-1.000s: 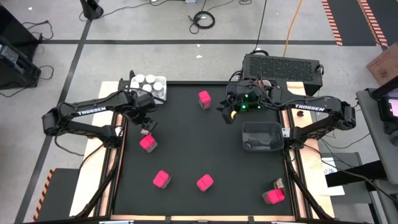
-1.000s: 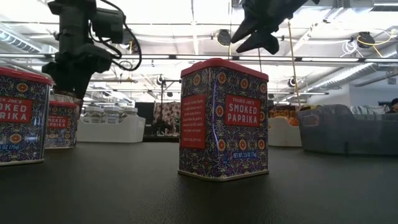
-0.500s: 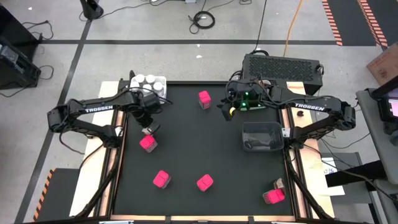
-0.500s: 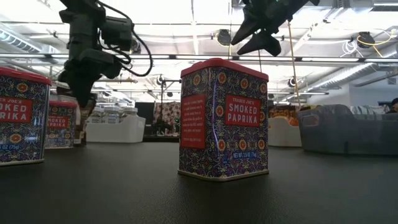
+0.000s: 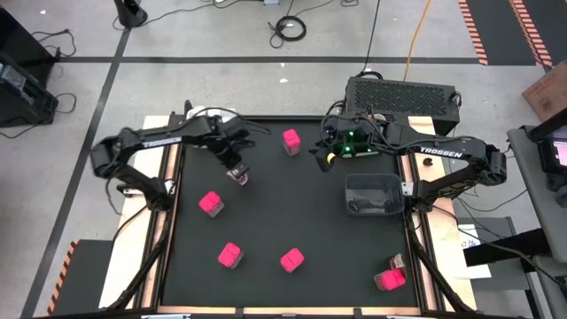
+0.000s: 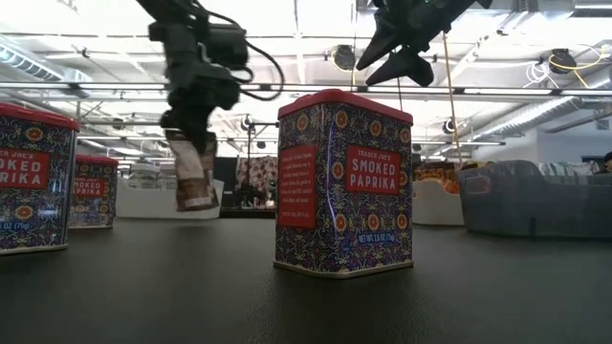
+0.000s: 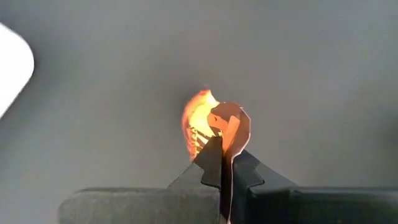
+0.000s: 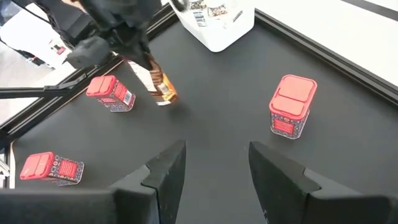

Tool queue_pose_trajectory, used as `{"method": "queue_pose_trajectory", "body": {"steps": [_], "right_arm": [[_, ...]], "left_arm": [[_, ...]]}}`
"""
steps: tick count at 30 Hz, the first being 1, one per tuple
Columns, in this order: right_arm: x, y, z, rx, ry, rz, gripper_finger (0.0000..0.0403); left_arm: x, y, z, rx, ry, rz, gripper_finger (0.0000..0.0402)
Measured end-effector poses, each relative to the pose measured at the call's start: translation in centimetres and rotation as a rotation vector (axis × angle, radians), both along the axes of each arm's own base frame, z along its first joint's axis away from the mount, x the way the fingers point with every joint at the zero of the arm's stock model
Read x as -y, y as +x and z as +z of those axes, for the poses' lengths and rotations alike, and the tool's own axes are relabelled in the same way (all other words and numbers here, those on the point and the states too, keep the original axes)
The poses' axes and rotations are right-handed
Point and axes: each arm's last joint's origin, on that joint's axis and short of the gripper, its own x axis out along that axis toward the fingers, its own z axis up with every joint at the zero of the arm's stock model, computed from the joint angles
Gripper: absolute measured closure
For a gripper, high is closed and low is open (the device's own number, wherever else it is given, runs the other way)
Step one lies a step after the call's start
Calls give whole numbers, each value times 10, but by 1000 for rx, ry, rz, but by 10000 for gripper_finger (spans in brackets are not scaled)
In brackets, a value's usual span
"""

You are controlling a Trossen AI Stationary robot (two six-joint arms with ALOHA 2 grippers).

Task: Sort spices by type
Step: Put the orange seasoning bag into the right white bin

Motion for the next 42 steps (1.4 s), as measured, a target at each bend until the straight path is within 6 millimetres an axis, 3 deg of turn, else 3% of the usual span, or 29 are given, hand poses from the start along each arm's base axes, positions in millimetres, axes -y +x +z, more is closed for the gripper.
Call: {"method": "queue_pose_trajectory", "body": {"steps": [5,13,23,28,33,38,42], "right_arm": [[0,0,0,-6,-22,16,232],[0,0,0,-10,-34,27,232],[0,2,2,16,-43,30,232],[4,16,0,75,-116,72,232],[10,47,-11,179,-180,174,232],[19,81,-18,270,-7,65,232],[17,114,-23,210,193,-20,232]], "left_arm": [[-7,24,-3,-18,-6,-25,401],[-11,39,-10,-32,-52,-39,389],[-10,36,0,17,-48,-104,267],[-13,16,32,122,39,-108,221],[-16,-17,57,202,143,-99,211],[-17,-51,55,244,202,-44,210],[-13,-70,46,339,199,-23,210]]}}
